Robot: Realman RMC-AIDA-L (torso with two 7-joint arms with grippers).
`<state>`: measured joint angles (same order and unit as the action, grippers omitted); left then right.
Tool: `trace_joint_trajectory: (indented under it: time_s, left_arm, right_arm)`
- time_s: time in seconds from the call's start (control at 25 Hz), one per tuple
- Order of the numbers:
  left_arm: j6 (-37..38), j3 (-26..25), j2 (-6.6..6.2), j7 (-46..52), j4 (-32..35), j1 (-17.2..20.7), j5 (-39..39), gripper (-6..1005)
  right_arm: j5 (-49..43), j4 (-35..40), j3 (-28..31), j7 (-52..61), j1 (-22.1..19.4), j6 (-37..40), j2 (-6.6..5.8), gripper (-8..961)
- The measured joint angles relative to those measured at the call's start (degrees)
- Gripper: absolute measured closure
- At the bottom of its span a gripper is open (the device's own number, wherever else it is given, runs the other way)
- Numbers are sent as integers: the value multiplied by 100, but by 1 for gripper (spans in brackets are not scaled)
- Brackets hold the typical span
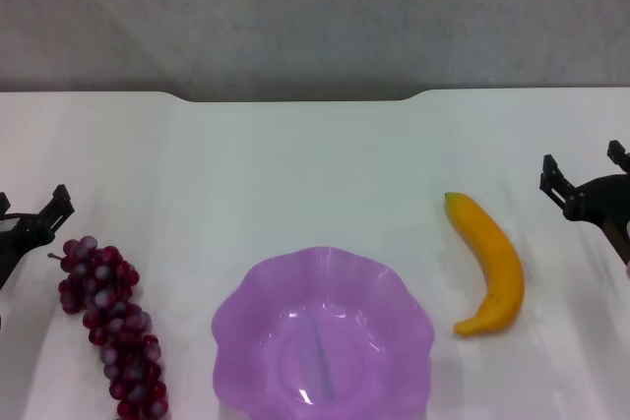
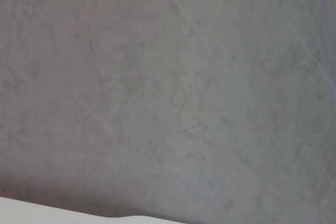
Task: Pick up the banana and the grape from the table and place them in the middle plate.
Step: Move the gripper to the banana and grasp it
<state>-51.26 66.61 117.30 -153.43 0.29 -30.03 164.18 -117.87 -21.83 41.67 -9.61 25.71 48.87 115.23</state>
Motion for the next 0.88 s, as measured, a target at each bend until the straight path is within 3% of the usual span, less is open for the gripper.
trace_joint_trajectory:
  time_s: [0.56, 0.72, 0.8, 0.88]
  left_arm:
    - [158, 14, -2, -7, 24, 17, -4, 113]
    - [285, 7, -10, -109, 31, 81, -9, 113]
    - [304, 5, -11, -133, 33, 83, -9, 113]
    - [306, 4, -13, -120, 37, 83, -6, 113]
  right_arm:
    - [-20, -211, -2, -42, 115, -518, -27, 72]
    - [-19, -1150, 274, -508, -59, -1282, -251, 72]
    - [-16, -1985, 848, -1151, -363, -2033, -417, 72]
    - [-16, -2704, 1473, -1776, -667, -2843, -478, 72]
